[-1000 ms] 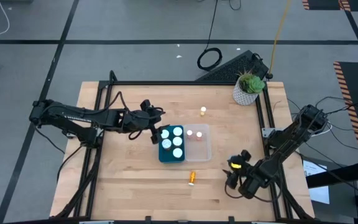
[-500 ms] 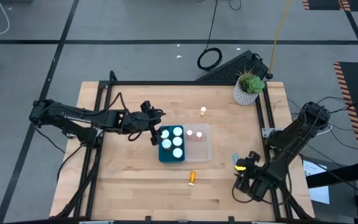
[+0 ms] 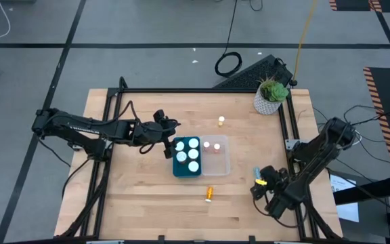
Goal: Pick and place medicine bottles into bin by pill shape (circle, oval)
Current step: Put the small blue pill bottle into the transparent bin
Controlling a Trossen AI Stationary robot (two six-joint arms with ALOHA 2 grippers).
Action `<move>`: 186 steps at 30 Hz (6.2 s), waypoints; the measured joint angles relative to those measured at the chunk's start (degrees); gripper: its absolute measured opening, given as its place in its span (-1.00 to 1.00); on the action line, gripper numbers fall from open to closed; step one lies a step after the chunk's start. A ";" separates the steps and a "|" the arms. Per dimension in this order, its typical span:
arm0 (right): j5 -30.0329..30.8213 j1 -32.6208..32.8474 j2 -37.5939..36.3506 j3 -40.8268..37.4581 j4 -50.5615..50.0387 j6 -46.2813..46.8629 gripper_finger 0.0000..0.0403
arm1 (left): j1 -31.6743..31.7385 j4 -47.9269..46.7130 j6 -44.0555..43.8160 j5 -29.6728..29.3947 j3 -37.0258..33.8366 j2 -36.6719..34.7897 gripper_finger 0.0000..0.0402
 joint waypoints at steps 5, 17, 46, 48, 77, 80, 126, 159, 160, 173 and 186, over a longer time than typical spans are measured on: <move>-1.12 -0.64 1.88 0.00 -0.22 0.60 0.21 | 0.00 0.00 0.02 0.00 0.00 0.00 0.42; -1.40 -0.92 7.00 0.20 1.81 -1.72 -0.16 | 0.00 1.72 0.07 0.86 0.00 0.00 0.42; -6.04 -2.19 -12.76 -0.03 -8.02 -13.25 -0.54 | 0.11 9.63 3.04 7.30 0.00 4.40 0.42; -9.14 -2.62 -14.96 -0.04 -9.76 -14.73 -0.44 | 0.11 9.66 3.25 7.30 0.00 4.42 0.42; -15.64 -8.78 -8.17 -3.23 -11.04 11.17 0.46 | 0.11 10.12 5.14 7.32 0.00 4.33 0.42; -15.22 -9.86 -6.00 -3.23 -11.34 11.47 0.41 | 0.11 10.16 5.02 7.32 0.00 4.33 0.42; -10.49 -11.10 2.79 -4.20 -9.99 -1.90 -0.01 | 0.04 10.27 4.72 7.39 0.00 4.33 0.42; -11.62 -8.09 2.46 -6.86 -4.44 4.26 -0.42 | -0.01 10.25 4.57 7.37 0.00 4.33 0.42; -11.66 -8.11 2.25 -6.86 -4.48 4.02 -0.42 | 0.00 10.25 4.57 7.37 0.00 4.33 0.42; -2.51 -8.13 -9.89 -7.13 -0.70 -8.48 -0.38 | -0.32 11.83 5.01 7.34 0.00 4.35 0.42; 13.31 -12.86 -28.70 -7.06 9.78 -48.52 -0.38 | -3.88 16.05 7.54 9.36 -0.02 4.39 0.42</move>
